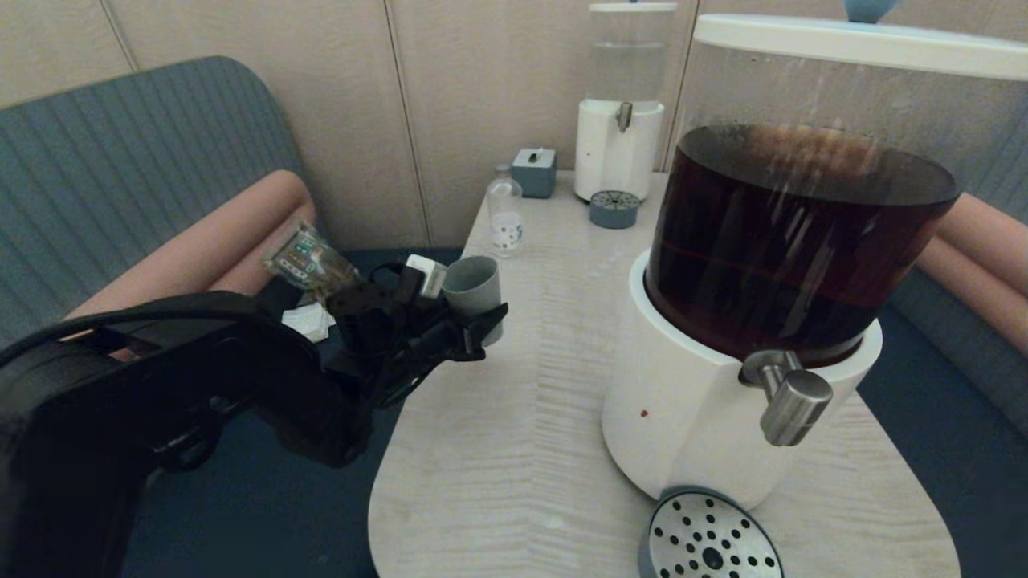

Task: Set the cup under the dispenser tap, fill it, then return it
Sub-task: Place the cup next to the water dispenser

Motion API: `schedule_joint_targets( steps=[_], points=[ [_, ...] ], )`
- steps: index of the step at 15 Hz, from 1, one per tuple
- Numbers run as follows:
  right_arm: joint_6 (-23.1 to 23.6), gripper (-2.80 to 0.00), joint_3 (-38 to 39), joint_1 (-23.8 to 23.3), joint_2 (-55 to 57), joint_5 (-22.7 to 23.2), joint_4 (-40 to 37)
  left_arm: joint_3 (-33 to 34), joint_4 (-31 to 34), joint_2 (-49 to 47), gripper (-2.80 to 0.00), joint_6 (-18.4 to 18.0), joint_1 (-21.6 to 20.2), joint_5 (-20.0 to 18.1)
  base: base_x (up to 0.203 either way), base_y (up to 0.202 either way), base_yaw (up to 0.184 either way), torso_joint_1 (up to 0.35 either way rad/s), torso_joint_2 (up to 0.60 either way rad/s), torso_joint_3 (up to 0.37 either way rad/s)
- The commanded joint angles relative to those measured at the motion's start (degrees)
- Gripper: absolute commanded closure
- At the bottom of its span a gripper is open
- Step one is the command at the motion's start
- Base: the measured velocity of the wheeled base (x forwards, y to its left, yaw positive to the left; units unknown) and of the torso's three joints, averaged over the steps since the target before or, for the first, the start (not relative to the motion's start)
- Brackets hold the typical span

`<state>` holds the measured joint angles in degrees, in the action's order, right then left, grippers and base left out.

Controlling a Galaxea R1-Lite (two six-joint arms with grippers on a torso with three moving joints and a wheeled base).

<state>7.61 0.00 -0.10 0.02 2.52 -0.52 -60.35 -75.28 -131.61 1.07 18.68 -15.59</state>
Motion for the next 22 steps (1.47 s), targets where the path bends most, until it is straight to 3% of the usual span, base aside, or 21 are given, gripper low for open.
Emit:
schedule_joint_targets(
  steps=[1,11,12,22],
  points=[
    [0.0,0.00,0.5,0.0,-0.2,0.0,0.0,-1.7,-0.6,-6.0,0.00,-0.1,-1.6,-0.8,0.000,0.000,0.000,0.000,0.00,0.000],
    [0.0,0.00,0.5,0.0,-0.2,0.0,0.0,-1.1,-1.4,-8.6,0.00,-1.1,-2.5,-3.0,0.000,0.000,0.000,0.000,0.00,0.000],
    [0.1,0.00,0.5,0.0,-0.2,0.0,0.0,-0.9,-1.4,-8.4,-2.80,-1.1,-2.4,-3.0,0.000,0.000,0.000,0.000,0.00,0.000],
    [0.0,0.00,0.5,0.0,-0.2,0.0,0.0,4.7,-2.3,-3.1,-2.80,-0.8,-1.7,-2.7,0.000,0.000,0.000,0.000,0.00,0.000]
  ],
)
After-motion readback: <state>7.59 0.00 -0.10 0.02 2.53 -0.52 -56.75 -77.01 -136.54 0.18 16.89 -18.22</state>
